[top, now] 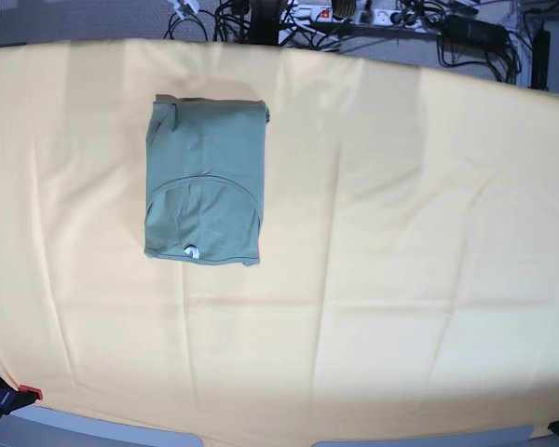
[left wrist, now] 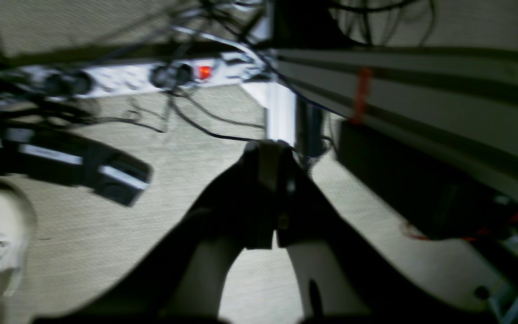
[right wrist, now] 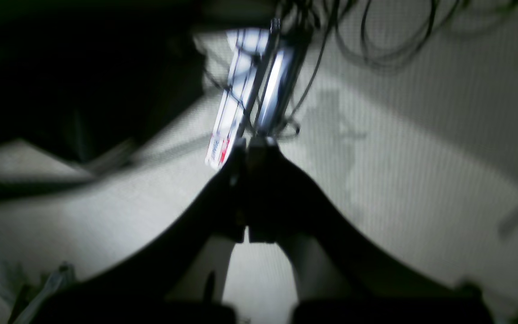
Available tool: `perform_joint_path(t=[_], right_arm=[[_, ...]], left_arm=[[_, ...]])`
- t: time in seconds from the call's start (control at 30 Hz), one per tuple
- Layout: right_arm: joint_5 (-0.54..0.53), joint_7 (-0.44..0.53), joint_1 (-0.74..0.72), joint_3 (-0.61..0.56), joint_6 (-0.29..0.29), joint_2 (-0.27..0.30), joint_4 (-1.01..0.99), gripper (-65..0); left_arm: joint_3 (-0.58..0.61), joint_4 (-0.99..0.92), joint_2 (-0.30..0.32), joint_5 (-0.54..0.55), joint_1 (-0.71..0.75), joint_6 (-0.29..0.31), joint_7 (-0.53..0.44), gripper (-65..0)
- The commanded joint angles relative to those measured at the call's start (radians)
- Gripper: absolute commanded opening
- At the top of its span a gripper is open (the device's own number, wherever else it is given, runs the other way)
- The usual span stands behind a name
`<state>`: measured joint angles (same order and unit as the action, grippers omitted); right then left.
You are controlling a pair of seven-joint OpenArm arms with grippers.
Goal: Fold the T-shirt properly
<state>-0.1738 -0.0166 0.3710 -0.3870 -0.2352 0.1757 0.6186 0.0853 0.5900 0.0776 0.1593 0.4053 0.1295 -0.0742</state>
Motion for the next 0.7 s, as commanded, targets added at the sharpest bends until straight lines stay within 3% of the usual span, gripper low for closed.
perform_joint_path(t=[0.0,0.17,0.43,0.67], right_arm=[[0.000,0.022,0.000,-0.019,0.001,0.000,0.003,-65.0],[-0.002,0.027,-0.022,-0.095,0.019,-0.013,0.003,-65.0],[0.000,0.033,-0.023,-0.109,0.063,-0.047,0.003,-65.0],[0.000,0.032,-0.021,-0.109,0.016,-0.048,0.003,-65.0]], left_arm=[[0.000,-0.013,-0.010,-0.011,-0.003,-0.025,-0.029,-65.0],[-0.001,-0.048,-0.082,-0.111,-0.029,-0.133,-0.047,-65.0],[-0.001,-0.048,-0.095,-0.106,-0.038,-0.130,-0.084,-65.0],[0.000,-0.048,-0.094,-0.095,-0.038,-0.122,-0.084,-65.0]])
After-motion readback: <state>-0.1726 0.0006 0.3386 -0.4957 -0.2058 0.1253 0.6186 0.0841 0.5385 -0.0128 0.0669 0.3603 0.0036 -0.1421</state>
